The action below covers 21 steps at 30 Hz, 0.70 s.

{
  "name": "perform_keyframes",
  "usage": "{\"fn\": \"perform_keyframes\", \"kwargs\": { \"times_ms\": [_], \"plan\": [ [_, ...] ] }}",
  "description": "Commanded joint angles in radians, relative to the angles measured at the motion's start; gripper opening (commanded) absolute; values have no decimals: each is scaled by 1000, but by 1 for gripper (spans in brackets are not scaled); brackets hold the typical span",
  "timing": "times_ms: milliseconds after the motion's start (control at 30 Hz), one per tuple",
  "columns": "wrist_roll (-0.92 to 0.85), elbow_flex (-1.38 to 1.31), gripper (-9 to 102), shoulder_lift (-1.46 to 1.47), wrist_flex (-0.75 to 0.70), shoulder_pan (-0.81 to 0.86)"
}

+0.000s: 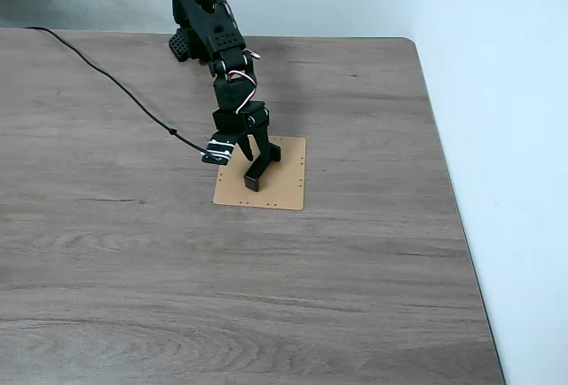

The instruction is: Grasp a black block and then place it on the board.

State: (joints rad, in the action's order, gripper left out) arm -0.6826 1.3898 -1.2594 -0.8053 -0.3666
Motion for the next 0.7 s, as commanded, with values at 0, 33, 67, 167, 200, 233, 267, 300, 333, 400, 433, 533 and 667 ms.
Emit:
{"fn": "perform_keyframes", "kwargs": {
  "times_ms": [0, 33, 67, 167, 200, 233, 267, 300, 333, 400, 433, 533, 667],
  "plan": [
    [-14, -8, 20, -25, -2, -20],
    [-14, -12, 20, -29, -6, -18],
    [-14, -17, 20, -35, -9, -15],
    [-31, -37, 20, -66, -35, -8],
    [-34, -43, 20, -86, -41, -2],
    [-34, -44, 20, -110, -41, 8],
    [-34, -44, 19, -138, -41, 17],
    [-38, -43, 19, -166, -40, 25],
    [-40, -40, 19, -193, -37, 34],
    [-60, -12, 15, -262, -17, 57],
    [-63, 8, 11, -298, 0, 71],
    [-51, 104, 0, -420, 54, 127],
    [3, 305, 0, -589, 97, 212]
  ]
}}
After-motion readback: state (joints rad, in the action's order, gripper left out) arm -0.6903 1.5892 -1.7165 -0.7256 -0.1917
